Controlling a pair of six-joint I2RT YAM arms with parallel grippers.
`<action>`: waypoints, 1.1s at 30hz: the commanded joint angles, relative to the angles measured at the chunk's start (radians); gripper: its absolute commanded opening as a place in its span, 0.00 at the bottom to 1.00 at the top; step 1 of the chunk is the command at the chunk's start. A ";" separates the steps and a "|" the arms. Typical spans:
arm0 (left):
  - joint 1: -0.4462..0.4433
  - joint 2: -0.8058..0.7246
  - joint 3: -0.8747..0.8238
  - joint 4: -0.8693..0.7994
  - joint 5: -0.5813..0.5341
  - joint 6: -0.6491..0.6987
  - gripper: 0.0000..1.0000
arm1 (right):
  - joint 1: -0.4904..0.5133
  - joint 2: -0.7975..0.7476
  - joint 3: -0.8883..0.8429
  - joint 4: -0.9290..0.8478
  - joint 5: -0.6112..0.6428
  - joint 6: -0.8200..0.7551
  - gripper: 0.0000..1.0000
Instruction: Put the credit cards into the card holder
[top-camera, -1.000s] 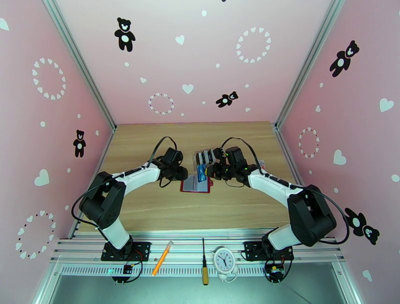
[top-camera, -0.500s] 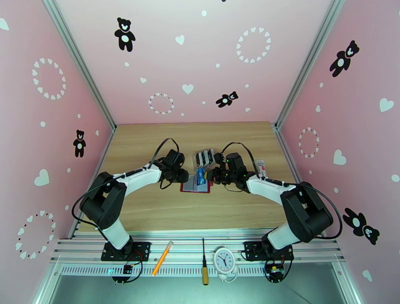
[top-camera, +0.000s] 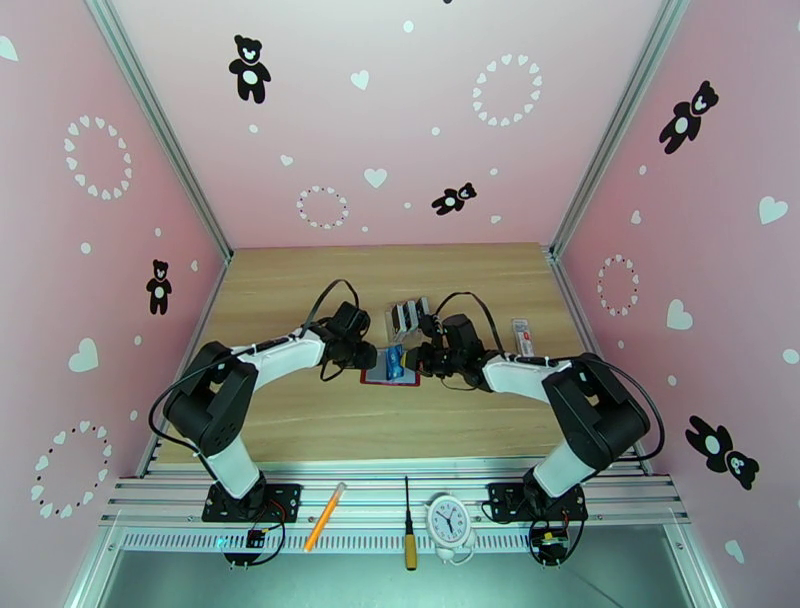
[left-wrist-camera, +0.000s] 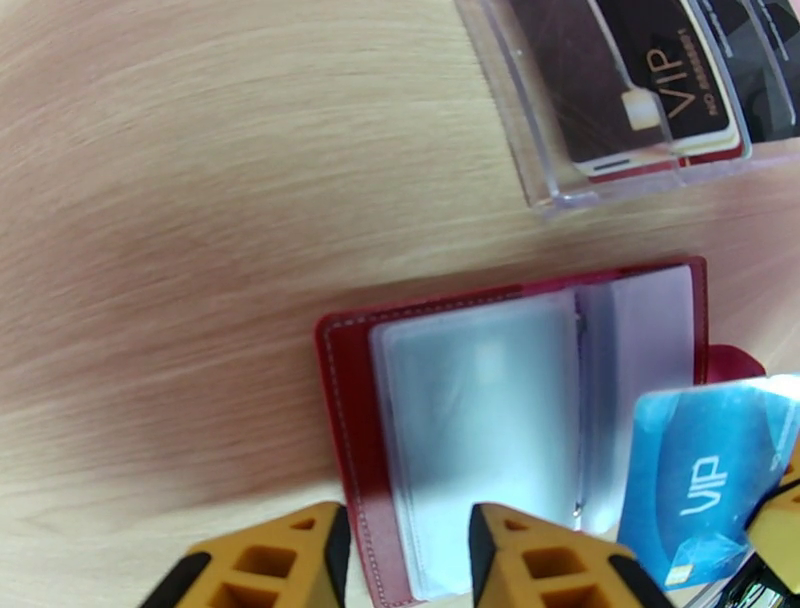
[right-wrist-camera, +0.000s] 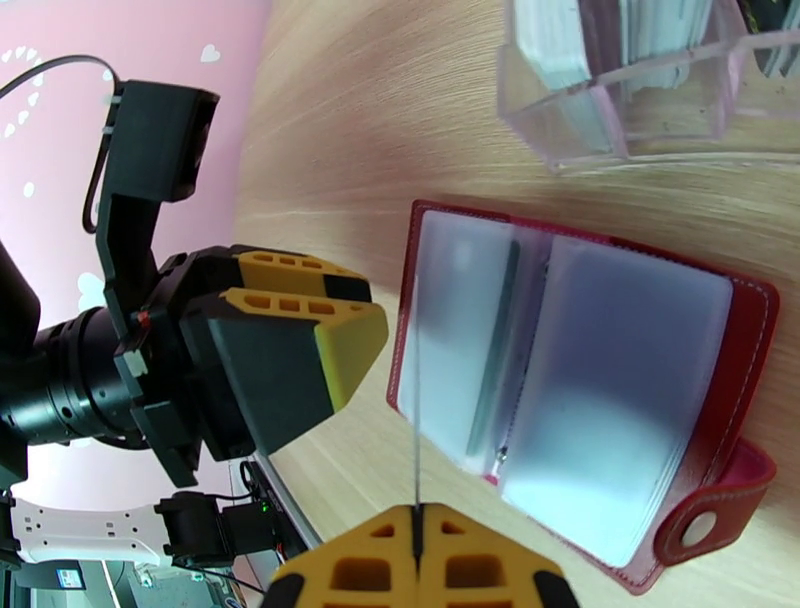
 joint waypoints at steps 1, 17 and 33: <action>-0.010 0.023 -0.020 -0.008 0.015 0.014 0.39 | 0.003 0.029 -0.025 0.055 0.013 0.024 0.00; -0.011 0.057 -0.028 -0.004 0.026 0.017 0.37 | 0.002 0.058 -0.065 0.134 0.028 0.055 0.00; -0.011 0.052 -0.038 0.003 0.039 0.005 0.33 | -0.006 0.087 -0.074 0.179 0.028 0.083 0.00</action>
